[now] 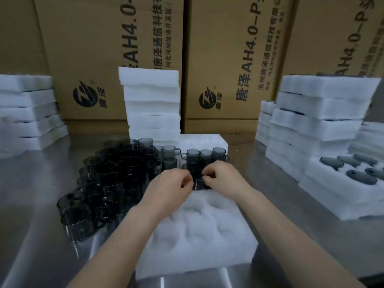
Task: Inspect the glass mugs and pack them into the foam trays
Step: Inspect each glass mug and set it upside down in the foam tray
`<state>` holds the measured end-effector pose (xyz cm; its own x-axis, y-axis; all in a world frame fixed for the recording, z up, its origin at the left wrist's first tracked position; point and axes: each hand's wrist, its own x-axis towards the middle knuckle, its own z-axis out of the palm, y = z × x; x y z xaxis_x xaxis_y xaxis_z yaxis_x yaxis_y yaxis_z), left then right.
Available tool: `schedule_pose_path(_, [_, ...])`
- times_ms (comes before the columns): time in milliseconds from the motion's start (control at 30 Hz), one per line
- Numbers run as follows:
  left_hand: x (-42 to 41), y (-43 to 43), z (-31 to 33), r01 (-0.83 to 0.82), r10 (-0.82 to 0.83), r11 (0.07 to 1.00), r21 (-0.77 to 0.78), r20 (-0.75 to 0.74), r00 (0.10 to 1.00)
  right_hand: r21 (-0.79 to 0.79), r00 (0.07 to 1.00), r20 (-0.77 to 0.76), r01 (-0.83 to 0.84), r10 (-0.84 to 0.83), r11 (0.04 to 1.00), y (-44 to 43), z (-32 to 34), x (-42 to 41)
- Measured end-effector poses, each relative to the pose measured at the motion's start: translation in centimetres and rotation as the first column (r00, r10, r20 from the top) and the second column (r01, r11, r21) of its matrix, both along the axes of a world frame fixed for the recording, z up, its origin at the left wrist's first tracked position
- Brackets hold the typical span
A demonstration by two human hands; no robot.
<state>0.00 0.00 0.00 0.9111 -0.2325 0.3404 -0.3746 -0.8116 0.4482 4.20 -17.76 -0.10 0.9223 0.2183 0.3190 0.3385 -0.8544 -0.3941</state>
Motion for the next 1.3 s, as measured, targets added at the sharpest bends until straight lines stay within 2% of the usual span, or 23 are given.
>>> schedule_pose_path(67, [0.8, -0.1, -0.7, -0.007, 0.008, 1.000, 0.023, -0.082, 0.997, -0.238, 0.998, -0.007, 0.051, -0.055, 0.970, 0.5, -0.4, 1.1])
schedule_pose_path(100, [1.1, 0.0, -1.2, 0.002, 0.001, 1.000, 0.025, -0.114, 0.993, -0.289, 0.997, -0.002, 0.072, -0.075, 0.955, 0.6, -0.8, 1.8])
schedule_pose_path(133, [1.2, 0.1, -1.5, 0.004, 0.000, 1.000, 0.022, -0.152, 0.988, -0.319, 0.995, 0.001, 0.097, -0.102, 0.943, 0.7, -0.9, 2.2])
schedule_pose_path(267, [2.1, 0.3, -2.2, 0.013, -0.013, 1.000, -0.007, -0.145, 0.989, -0.389, 0.997, 0.059, 0.075, -0.056, 0.918, 0.6, -1.5, 3.7])
schedule_pose_path(367, [2.5, 0.4, -2.4, 0.016, -0.025, 0.998, -0.059, -0.162, 0.986, -0.384, 0.999, 0.054, 0.022, -0.001, 0.923, 0.2, -1.8, 4.3])
schedule_pose_path(600, [3.3, 0.1, -2.0, 0.019, -0.023, 0.983, -0.184, -0.021, 1.000, -0.023, 0.986, 0.101, -0.135, 0.136, 0.991, 0.0, 1.2, 2.5])
schedule_pose_path(733, [3.7, 0.1, -1.4, 0.001, -0.016, 0.911, -0.413, -0.033, 0.999, 0.202, 0.967, 0.110, -0.247, 0.229, 0.948, 1.5, 3.2, 1.1])
schedule_pose_path(833, [4.0, 0.6, -1.1, -0.036, 0.019, 0.851, -0.523, -0.037, 0.999, 0.318, 0.948, 0.024, -0.307, 0.316, 0.897, 2.6, 3.0, 0.7])
schedule_pose_path(1000, [4.3, 1.4, -2.2, -0.054, -0.038, 0.818, -0.573, -0.148, 0.988, 0.507, 0.919, -0.092, -0.288, 0.383, 0.813, 2.3, 1.2, 1.8])
schedule_pose_path(1100, [4.5, 1.8, -2.2, -0.049, -0.074, 0.834, -0.550, -0.199, 0.977, 0.637, 0.859, -0.219, -0.235, 0.464, 0.734, 2.0, -0.1, 2.6])
schedule_pose_path(1167, [4.7, 2.0, -1.9, -0.044, -0.089, 0.843, -0.537, -0.220, 0.971, 0.676, 0.833, -0.237, -0.228, 0.500, 0.701, 2.0, -0.7, 3.0])
schedule_pose_path(1300, [5.2, 1.9, -1.4, -0.054, -0.103, 0.847, -0.529, -0.263, 0.959, 0.681, 0.840, -0.226, -0.226, 0.493, 0.697, 2.1, -1.0, 3.6])
